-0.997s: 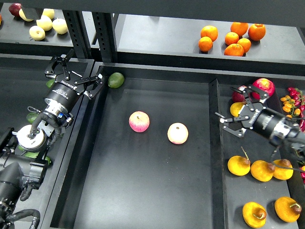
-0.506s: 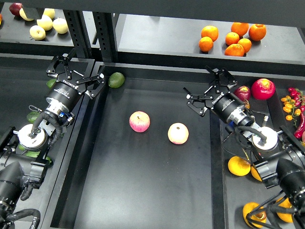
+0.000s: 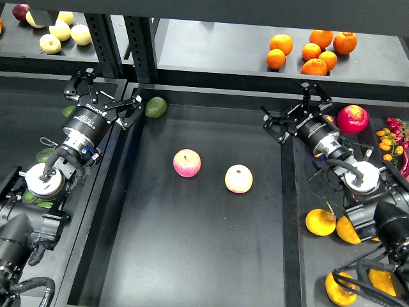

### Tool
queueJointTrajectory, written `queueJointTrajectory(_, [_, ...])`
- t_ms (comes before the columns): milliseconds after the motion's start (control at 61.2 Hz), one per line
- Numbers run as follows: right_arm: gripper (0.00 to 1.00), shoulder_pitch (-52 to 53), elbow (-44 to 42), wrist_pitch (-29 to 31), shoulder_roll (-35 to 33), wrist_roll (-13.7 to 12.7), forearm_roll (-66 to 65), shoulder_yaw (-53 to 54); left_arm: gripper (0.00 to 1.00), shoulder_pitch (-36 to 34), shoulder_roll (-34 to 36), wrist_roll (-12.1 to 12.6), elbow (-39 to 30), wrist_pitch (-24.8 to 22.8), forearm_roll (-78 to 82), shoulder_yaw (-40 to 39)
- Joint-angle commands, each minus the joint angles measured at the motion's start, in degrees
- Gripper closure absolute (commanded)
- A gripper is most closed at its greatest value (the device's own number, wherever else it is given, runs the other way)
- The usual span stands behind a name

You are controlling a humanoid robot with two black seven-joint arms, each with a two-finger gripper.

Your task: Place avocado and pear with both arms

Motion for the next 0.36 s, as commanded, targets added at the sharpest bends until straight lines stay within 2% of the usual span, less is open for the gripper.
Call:
queueJointTrajectory(0, [0.01,0.9,-0.1,0.0,0.0,0.0,0.1,0.2,0.01,0.0,0.0,0.0,-0.1,0.0,0.0,0.3])
queueJointTrajectory(343, [0.01,1.0,0.0,0.0,0.0,0.1,0.0,1.0,0.01,0.0,0.0,0.0,-0.2,0.0,0.0,0.3])
